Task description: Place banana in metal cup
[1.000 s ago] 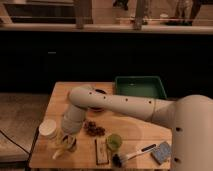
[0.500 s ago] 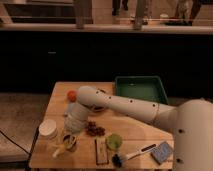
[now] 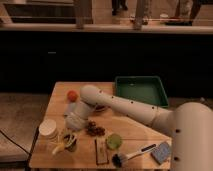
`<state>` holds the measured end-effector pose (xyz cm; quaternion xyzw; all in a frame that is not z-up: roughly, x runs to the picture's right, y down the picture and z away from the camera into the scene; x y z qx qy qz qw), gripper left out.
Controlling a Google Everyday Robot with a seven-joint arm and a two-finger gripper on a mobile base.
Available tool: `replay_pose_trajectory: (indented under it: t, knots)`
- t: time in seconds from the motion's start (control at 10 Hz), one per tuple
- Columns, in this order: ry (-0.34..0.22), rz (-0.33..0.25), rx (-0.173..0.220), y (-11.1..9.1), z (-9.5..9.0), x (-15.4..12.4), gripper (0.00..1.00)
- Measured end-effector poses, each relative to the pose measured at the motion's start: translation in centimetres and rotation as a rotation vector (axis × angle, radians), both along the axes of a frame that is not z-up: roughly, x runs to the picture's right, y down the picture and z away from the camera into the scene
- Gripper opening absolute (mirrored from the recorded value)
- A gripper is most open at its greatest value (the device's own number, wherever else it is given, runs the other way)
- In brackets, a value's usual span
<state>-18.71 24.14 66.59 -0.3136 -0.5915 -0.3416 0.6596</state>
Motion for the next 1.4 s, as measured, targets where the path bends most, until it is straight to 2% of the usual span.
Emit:
replay_pose_trajectory:
  t: [0.2,0.5,0.8,1.0,1.1,1.4]
  knots:
    - [-0.002,0.007,-0.021,0.0,0.2,0.0,0.01]
    - [0.000,0.025,-0.075,0.4,0.5,0.4,0.27]
    - [-0.013,0.039,-0.120,0.7,0.9,0.8,0.58]
    - [-0.023,0.045,-0.122,0.7,1.1,0.9,0.77]
    - [-0.031,0.047,-0.120,0.6,1.1,0.8,0.80]
    - [-0.046,0.050,-0.111,0.4,1.2,0.8,0.80]
